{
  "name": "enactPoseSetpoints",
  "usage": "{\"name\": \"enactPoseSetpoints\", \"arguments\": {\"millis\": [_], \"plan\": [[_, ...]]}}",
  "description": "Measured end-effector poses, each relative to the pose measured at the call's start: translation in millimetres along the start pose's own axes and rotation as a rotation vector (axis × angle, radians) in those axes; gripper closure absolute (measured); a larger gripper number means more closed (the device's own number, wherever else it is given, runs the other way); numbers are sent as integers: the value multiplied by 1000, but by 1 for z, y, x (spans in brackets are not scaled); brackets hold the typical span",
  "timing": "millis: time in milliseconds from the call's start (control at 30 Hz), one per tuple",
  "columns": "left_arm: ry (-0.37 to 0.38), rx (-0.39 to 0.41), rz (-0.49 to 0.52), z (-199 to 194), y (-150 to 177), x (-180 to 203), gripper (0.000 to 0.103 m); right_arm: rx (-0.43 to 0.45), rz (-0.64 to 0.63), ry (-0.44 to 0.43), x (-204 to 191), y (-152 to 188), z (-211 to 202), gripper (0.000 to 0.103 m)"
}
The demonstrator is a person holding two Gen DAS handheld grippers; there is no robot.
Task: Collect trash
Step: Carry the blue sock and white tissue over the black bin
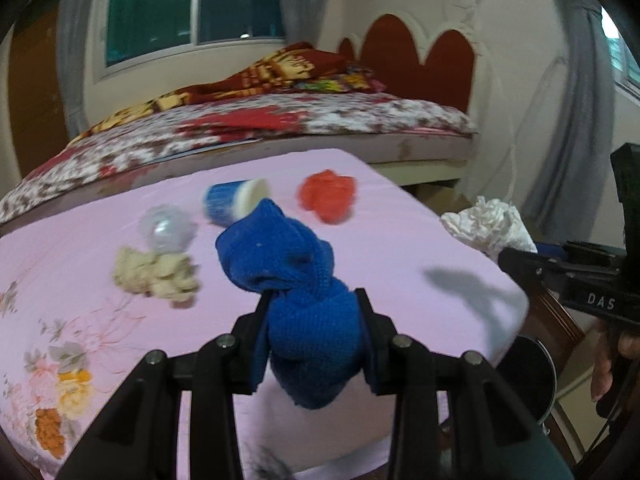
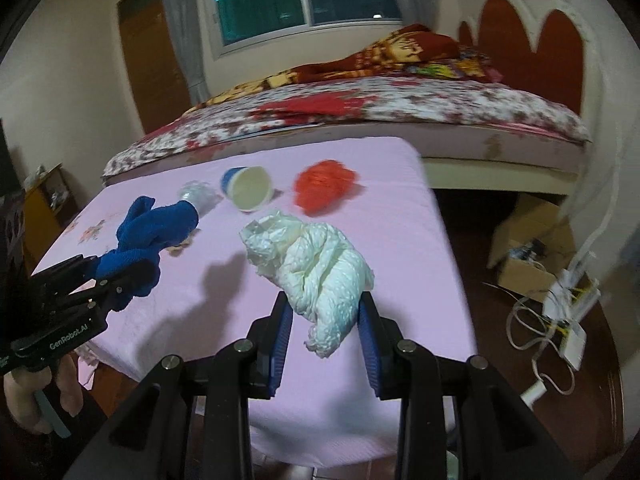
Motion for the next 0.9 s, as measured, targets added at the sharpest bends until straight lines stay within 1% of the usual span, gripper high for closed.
{"name": "enactPoseSetpoints", "arguments": {"millis": [233,433,667,900], "plan": [[89,-10,41,3,-1,56,64,20,78,102,65,20,-48,68],[158,-15,97,2,0,102,64,19,134,165,107,41,-77,68],[245,-41,158,2,11,155,64,16,194,226,147,68,-104,68],[339,-80,209,4,28,209,64,5,237,284,180,95,-131,68]]}}
Point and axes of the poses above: each gripper's, at about its wrist camera, not at the fingertips, and z roughly the way its jaws point, x to its right, y to its underside, the point moved 5 cm from there along z, roughly the way its jaws point, and after that the axes turned 8 degrees about x, right-handed, at the moved point
